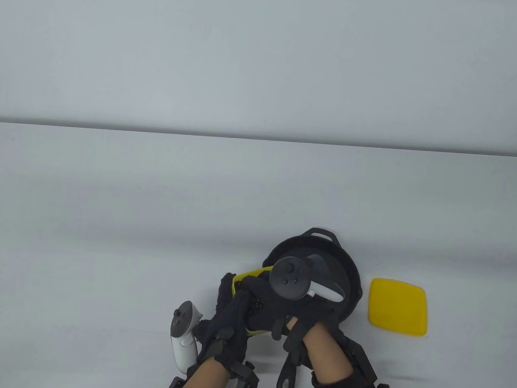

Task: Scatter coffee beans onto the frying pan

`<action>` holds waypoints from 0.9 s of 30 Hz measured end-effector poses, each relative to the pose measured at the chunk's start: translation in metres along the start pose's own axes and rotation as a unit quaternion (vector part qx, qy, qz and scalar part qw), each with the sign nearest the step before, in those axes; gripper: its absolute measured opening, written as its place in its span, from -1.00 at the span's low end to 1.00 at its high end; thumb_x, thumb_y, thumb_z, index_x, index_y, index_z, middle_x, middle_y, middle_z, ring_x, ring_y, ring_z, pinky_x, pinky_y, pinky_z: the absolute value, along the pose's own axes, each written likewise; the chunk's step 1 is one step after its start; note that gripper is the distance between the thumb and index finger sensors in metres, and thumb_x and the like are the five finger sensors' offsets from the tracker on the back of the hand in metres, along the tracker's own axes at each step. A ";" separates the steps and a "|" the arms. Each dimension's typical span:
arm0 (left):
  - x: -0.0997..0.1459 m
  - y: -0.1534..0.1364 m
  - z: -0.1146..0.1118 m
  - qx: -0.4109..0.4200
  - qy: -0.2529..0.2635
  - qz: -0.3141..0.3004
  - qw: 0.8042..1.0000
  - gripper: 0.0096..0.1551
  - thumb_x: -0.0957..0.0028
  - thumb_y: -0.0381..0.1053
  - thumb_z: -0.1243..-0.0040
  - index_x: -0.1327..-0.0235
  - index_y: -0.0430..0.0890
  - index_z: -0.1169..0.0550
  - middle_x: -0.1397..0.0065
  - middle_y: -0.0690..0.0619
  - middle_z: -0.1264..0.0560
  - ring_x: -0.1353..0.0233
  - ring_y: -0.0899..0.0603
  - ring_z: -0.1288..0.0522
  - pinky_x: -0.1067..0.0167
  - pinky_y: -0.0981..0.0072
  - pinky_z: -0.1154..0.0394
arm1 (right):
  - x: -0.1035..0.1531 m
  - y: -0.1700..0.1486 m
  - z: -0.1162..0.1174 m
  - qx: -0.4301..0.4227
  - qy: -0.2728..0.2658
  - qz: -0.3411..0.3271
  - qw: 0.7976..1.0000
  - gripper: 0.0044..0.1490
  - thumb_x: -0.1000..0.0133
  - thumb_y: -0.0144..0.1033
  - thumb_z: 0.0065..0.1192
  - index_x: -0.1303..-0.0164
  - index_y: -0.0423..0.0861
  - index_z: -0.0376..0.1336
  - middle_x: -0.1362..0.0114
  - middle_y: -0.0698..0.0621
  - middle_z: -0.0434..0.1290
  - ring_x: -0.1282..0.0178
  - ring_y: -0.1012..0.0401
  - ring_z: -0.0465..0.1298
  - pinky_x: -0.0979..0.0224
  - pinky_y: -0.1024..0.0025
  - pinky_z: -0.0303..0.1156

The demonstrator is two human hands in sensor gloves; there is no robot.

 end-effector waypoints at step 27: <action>-0.005 -0.018 0.002 0.019 -0.007 0.046 0.999 0.02 -0.18 0.46 0.06 -0.45 0.18 0.37 -0.47 -0.25 -0.07 -0.39 -0.37 -0.38 -0.29 0.03 -0.51 | 0.015 -0.040 -0.009 -0.171 -0.170 0.016 0.970 -0.58 -0.10 -0.54 0.32 -0.17 -0.03 0.37 -0.32 -0.19 0.36 0.02 -0.10 0.54 0.23 0.56 0.72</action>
Point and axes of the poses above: the tracker on the back of each hand, its own y axis roughly to the thumb side, its own x axis roughly from the fingertips to the wrist, z = x × y, the point moved 1 cm from there along -x, roughly from the wrist to the fingertips
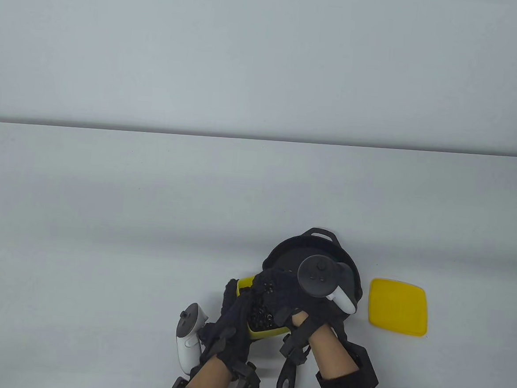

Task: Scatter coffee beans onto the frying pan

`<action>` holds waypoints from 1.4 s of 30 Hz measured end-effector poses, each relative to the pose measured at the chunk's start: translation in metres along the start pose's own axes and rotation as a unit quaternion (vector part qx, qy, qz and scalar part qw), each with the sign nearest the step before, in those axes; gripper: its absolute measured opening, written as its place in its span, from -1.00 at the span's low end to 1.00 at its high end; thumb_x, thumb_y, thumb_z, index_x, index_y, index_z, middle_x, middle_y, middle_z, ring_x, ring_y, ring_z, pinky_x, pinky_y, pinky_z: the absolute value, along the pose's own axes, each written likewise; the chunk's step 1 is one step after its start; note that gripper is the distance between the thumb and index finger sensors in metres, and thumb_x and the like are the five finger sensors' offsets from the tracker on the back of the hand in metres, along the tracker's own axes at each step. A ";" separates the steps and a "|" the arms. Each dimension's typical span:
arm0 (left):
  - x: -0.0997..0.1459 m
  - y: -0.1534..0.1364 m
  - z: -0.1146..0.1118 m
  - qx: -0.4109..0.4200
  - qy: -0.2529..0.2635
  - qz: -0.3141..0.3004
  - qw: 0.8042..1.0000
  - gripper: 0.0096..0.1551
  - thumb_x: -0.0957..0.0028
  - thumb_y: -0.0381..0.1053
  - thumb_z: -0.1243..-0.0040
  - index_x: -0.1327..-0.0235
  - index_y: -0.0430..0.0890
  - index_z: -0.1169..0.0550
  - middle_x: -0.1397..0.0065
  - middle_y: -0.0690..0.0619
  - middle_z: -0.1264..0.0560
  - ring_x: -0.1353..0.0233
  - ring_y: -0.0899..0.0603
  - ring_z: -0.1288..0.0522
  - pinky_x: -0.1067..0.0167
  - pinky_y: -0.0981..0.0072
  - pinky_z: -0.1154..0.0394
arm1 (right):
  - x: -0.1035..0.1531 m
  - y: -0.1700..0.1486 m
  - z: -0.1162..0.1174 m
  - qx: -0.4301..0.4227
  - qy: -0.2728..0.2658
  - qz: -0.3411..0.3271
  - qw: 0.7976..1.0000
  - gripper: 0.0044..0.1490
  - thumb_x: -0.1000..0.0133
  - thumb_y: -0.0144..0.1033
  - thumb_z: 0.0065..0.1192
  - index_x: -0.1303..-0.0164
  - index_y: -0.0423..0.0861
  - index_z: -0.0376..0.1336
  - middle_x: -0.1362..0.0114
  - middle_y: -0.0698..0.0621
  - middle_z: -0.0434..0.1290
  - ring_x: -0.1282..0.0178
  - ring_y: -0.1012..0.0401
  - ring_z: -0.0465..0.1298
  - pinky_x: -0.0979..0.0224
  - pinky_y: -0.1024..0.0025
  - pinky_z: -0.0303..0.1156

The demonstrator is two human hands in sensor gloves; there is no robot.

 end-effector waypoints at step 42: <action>0.002 0.007 0.013 0.053 0.027 -0.027 0.998 0.03 -0.18 0.46 0.08 -0.43 0.18 0.40 -0.48 -0.26 -0.03 -0.41 -0.38 -0.34 -0.32 0.01 -0.48 | 0.030 -0.122 -0.059 -0.027 -0.131 0.239 0.962 -0.43 -0.15 -0.43 0.31 -0.36 -0.28 0.26 -0.40 -0.44 0.26 -0.10 -0.24 0.51 0.00 0.37 0.67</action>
Point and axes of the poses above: the tracker on the back of each hand, its own y axis roughly to the thumb side, its own x axis roughly from the fingertips to the wrist, z = x × y, the point moved 1 cm from there along -x, roughly from the wrist to the fingertips
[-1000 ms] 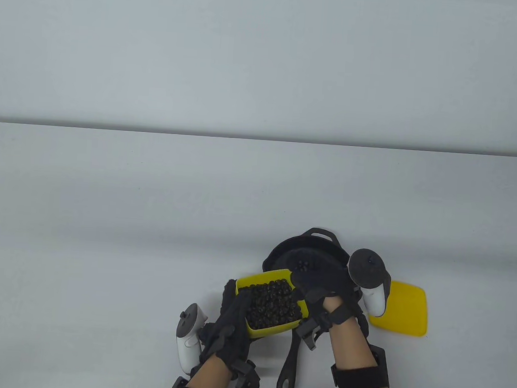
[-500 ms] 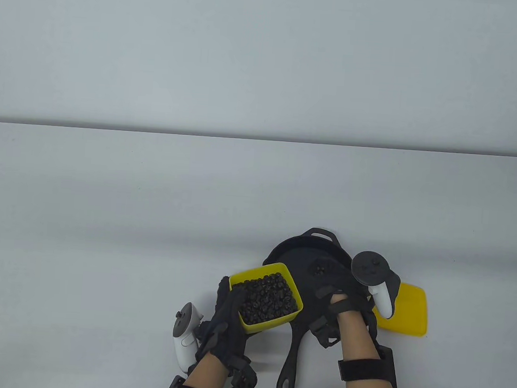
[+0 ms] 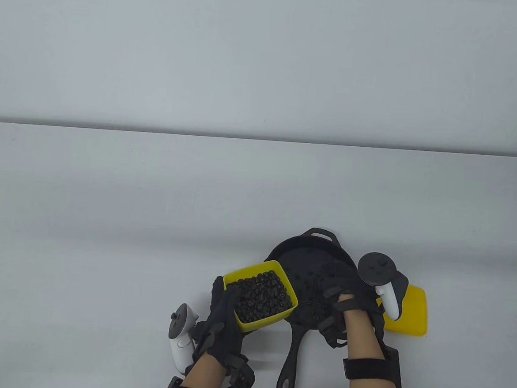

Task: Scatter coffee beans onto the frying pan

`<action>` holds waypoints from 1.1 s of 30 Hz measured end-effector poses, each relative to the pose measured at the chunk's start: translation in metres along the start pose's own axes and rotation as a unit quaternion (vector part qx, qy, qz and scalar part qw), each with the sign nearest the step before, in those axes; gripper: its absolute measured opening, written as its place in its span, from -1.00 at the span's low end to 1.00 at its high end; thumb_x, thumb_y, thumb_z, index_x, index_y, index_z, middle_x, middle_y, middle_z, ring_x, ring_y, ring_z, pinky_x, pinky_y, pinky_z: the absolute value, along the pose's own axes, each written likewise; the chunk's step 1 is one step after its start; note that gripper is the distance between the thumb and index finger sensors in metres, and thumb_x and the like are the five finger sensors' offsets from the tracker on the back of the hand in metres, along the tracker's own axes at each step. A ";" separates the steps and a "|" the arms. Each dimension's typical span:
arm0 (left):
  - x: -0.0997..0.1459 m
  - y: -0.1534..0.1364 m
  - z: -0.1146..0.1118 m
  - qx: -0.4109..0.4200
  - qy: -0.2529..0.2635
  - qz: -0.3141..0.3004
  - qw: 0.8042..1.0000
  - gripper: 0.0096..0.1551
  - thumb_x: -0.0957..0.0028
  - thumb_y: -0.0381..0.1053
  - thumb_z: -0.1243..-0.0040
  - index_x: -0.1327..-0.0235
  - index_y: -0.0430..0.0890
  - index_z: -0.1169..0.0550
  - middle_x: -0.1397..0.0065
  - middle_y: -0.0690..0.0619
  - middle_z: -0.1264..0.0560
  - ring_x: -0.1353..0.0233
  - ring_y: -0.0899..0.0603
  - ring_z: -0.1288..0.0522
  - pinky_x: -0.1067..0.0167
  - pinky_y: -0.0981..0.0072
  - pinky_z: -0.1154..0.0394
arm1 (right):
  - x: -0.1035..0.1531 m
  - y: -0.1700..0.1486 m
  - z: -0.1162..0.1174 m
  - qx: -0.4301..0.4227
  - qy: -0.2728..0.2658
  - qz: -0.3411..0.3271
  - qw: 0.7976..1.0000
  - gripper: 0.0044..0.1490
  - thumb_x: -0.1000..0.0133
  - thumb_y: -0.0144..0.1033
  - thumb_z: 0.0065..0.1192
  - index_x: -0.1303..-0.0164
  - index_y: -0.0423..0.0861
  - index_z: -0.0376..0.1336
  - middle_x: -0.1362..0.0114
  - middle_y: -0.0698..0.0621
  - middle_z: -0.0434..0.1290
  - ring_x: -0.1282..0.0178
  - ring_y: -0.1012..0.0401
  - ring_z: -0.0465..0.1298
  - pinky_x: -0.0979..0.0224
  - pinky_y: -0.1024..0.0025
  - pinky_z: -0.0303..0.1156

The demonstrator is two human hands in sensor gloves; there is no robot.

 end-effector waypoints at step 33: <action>-0.002 -0.005 -0.010 -0.061 -0.016 0.009 0.998 0.03 -0.19 0.44 0.06 -0.43 0.17 0.40 -0.48 -0.27 -0.02 -0.41 -0.40 -0.33 -0.32 -0.02 -0.47 | 0.045 0.114 0.028 0.031 0.221 -0.265 0.938 -0.41 -0.20 -0.25 0.31 -0.30 -0.36 0.33 -0.35 -0.41 0.39 -0.15 -0.33 0.57 -0.04 0.12 0.64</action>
Point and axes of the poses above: the tracker on the back of each hand, its own y axis roughly to the thumb side, its own x axis roughly from the fingertips to the wrist, z = x × y, the point moved 1 cm from there along -x, roughly from the wrist to the fingertips
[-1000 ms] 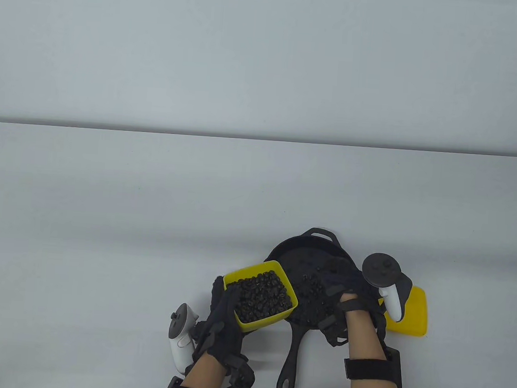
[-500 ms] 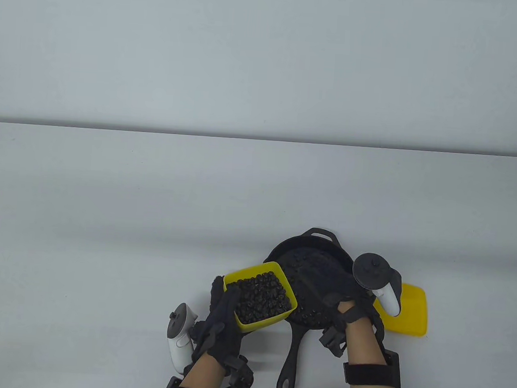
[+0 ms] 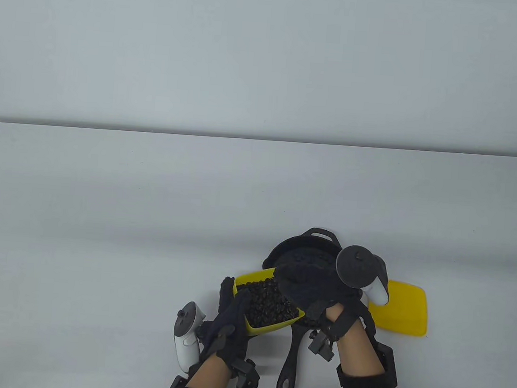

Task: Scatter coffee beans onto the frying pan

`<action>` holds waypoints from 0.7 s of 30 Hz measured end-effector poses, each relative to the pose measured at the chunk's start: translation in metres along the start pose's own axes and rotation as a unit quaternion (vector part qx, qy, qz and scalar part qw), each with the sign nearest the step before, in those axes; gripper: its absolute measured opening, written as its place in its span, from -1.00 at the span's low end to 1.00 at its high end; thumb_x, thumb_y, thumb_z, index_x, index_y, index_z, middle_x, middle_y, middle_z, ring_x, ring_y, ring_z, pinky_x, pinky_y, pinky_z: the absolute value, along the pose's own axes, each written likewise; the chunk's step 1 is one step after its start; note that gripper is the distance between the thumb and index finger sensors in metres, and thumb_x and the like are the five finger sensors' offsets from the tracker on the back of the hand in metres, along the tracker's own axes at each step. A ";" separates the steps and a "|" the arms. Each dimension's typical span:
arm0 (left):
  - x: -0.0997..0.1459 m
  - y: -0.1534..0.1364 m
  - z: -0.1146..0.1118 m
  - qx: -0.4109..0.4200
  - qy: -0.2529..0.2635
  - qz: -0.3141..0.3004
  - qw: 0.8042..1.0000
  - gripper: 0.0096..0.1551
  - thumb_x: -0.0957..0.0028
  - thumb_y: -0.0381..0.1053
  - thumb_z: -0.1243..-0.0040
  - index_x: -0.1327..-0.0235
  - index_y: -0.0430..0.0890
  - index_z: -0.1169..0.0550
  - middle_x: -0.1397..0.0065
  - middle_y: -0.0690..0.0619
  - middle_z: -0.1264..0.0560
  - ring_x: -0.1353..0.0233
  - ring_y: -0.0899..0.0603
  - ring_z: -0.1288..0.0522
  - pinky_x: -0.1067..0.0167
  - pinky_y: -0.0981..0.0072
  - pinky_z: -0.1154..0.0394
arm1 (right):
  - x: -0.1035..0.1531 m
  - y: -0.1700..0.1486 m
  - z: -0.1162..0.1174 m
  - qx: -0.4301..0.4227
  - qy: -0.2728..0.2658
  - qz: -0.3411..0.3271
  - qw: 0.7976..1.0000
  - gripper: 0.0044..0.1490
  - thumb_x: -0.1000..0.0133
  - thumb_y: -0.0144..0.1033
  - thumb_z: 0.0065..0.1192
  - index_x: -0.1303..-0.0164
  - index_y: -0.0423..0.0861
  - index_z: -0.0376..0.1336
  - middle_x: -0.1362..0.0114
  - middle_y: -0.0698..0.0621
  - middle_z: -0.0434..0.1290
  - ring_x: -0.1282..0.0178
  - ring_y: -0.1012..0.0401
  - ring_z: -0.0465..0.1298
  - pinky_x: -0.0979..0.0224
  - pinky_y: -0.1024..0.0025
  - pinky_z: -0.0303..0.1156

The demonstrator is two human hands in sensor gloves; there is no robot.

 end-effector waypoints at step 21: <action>0.003 0.006 -0.014 -0.031 -0.020 -0.005 0.999 0.03 -0.22 0.41 0.04 -0.44 0.12 0.39 -0.44 -0.35 -0.02 -0.36 -0.46 -0.32 -0.27 -0.08 -0.47 | -0.028 0.004 0.064 0.121 0.082 0.066 0.987 -0.46 -0.13 -0.46 0.38 -0.33 -0.10 0.27 -0.42 -0.33 0.18 0.12 -0.13 0.52 0.23 0.50 0.67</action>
Point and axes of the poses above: the tracker on the back of each hand, its own y axis roughly to the thumb side, its own x axis roughly from the fingertips to the wrist, z = x × y, the point moved 1 cm from there along -x, roughly from the wrist to the fingertips
